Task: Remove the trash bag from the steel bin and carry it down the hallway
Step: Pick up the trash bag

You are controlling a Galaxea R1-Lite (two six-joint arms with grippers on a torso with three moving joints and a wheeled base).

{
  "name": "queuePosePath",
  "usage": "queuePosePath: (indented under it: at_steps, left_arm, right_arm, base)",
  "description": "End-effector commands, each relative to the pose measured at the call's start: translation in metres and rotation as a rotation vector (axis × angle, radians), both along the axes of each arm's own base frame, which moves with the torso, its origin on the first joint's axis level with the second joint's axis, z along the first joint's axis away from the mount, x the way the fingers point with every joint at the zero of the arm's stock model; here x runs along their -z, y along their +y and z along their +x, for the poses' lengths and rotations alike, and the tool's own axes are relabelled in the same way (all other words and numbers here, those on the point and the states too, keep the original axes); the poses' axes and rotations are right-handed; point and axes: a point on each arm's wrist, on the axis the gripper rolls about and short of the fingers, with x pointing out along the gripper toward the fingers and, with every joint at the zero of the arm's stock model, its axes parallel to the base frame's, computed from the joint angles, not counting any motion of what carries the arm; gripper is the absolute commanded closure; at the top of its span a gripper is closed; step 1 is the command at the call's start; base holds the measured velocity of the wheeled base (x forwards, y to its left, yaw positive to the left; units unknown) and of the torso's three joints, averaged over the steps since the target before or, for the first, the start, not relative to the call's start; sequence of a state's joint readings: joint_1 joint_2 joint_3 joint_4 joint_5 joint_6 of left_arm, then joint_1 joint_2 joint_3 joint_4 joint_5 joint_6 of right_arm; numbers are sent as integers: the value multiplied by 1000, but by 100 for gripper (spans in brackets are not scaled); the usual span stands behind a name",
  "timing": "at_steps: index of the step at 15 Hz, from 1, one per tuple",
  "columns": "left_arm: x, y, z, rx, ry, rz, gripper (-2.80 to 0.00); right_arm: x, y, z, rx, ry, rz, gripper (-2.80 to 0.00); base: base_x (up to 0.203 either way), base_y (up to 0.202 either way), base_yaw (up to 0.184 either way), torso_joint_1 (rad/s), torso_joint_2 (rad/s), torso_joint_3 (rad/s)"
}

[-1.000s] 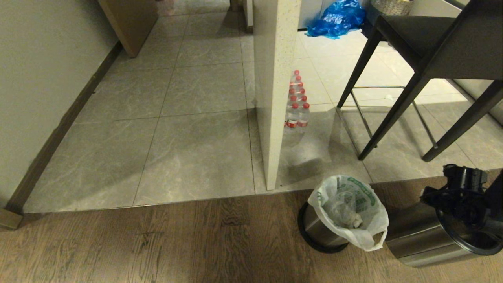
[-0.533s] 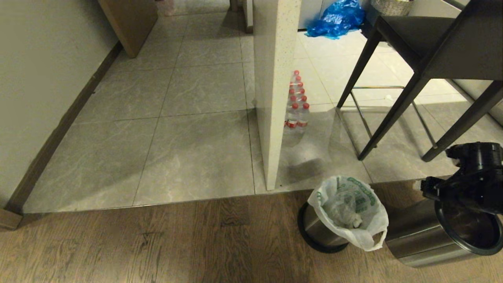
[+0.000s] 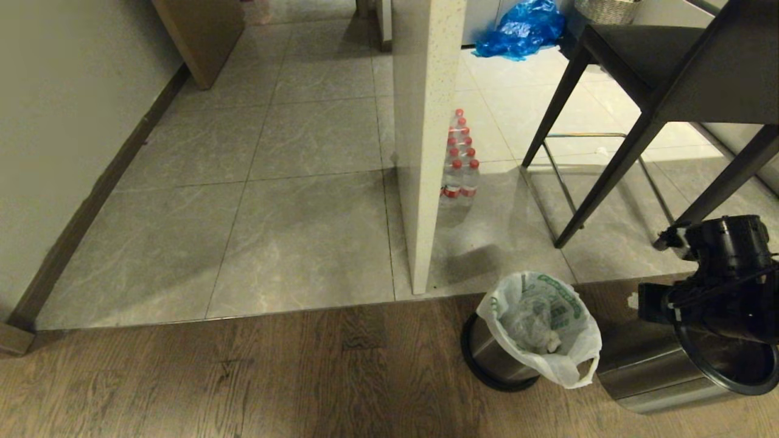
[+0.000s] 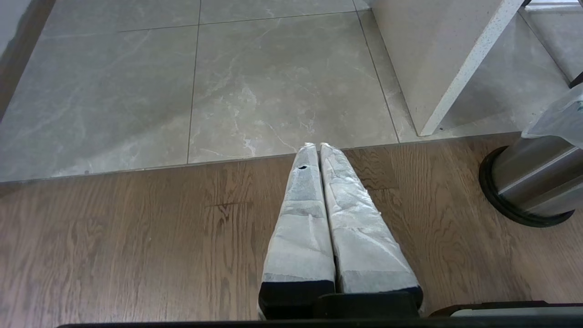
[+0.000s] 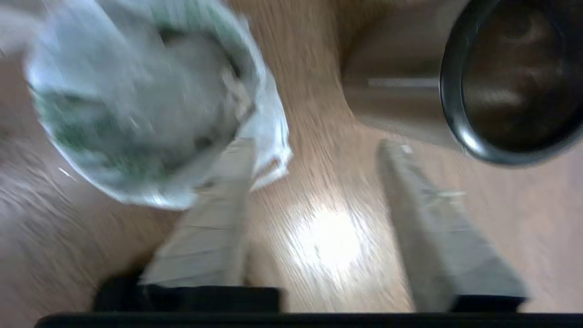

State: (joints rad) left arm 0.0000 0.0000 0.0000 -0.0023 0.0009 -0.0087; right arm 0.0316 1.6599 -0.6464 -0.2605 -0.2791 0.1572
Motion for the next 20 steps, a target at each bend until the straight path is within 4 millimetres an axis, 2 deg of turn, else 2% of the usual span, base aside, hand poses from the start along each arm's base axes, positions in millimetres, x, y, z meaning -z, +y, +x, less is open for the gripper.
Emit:
queuePosePath:
  at_steps: [1, 3, 5, 6, 10, 12, 15, 16, 20]
  left_arm:
    - [0, 0, 0, -1, -2, -1, 0]
    - [0, 0, 0, -1, -2, -1, 0]
    - [0, 0, 0, -1, -2, -1, 0]
    - [0, 0, 0, -1, -2, -1, 0]
    - [0, 0, 0, -1, -2, -1, 0]
    - [0, 0, 0, -1, -2, -1, 0]
    - [0, 0, 0, -1, -2, -1, 0]
    - [0, 0, 0, -1, -2, -1, 0]
    - [0, 0, 0, -1, -2, -1, 0]
  right_arm:
    - [3, 14, 3, -46, 13, -11, 0]
    - [15, 37, 7, -114, 68, -80, 0]
    - [34, 43, 1, -162, 170, -220, 0]
    - [42, 45, 0, -177, 201, -235, 0]
    - [70, 64, 7, -223, 256, -230, 0]
    - [71, 71, 3, -279, 269, -197, 0]
    - [80, 77, -15, -361, 322, -160, 0]
    - [86, 79, -20, -374, 343, -163, -280]
    - [108, 85, -13, -373, 373, -163, -280]
  base:
    - [0, 0, 0, 0, 0, 0]
    - [0, 0, 0, 0, 0, 0]
    - [0, 0, 0, 0, 0, 0]
    - [0, 0, 0, 0, 0, 0]
    - [0, 0, 0, 0, 0, 0]
    - [0, 0, 0, 0, 0, 0]
    - [0, 0, 0, 0, 0, 0]
    - [0, 0, 0, 0, 0, 0]
    - [0, 0, 0, 0, 0, 0]
